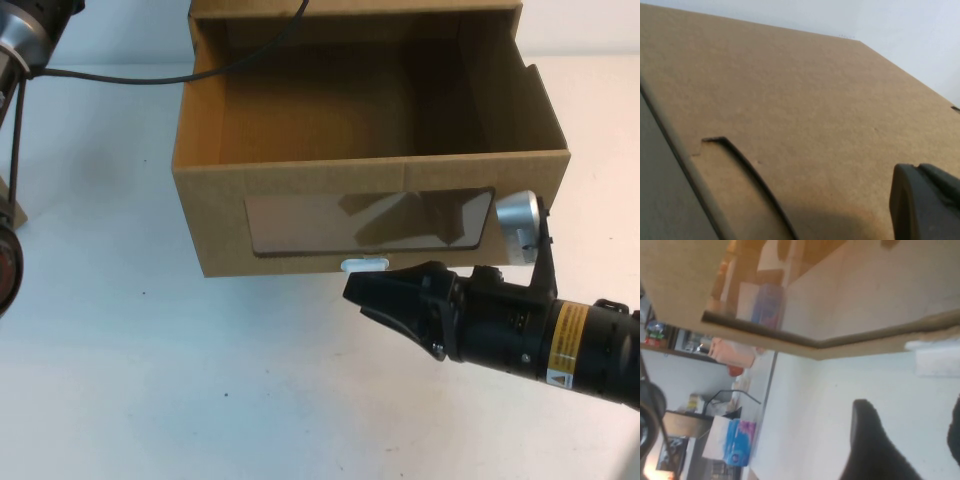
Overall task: Open the shoe box
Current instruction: 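Pull the top drawer of the cardboard box fully open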
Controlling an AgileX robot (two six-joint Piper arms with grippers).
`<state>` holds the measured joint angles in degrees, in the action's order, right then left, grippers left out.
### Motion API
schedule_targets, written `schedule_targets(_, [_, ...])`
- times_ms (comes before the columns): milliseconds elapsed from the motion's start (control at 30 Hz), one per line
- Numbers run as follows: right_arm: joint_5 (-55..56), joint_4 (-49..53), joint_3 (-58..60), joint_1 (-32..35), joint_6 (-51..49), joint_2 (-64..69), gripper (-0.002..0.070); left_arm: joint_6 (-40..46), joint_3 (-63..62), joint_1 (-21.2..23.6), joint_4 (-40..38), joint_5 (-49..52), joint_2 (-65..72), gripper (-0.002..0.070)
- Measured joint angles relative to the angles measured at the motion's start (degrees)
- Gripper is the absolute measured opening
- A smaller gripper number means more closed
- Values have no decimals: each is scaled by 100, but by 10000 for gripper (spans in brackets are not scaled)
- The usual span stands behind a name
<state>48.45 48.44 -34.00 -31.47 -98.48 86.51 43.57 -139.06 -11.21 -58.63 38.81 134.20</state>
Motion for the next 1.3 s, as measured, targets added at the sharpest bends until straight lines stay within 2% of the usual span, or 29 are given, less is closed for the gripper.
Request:
schedule_targets(767, [-247,-804,0,0,556,123,297,0,0,0,-4,0,0,-10])
schedule_targets(1100, [30,-904,0,0,594,302,148,0,0,0,-4,0,0,-10])
schedule_targets(1300, [30,-950,0,-24,613,302,111,8,0,0,-4,0,0,-10])
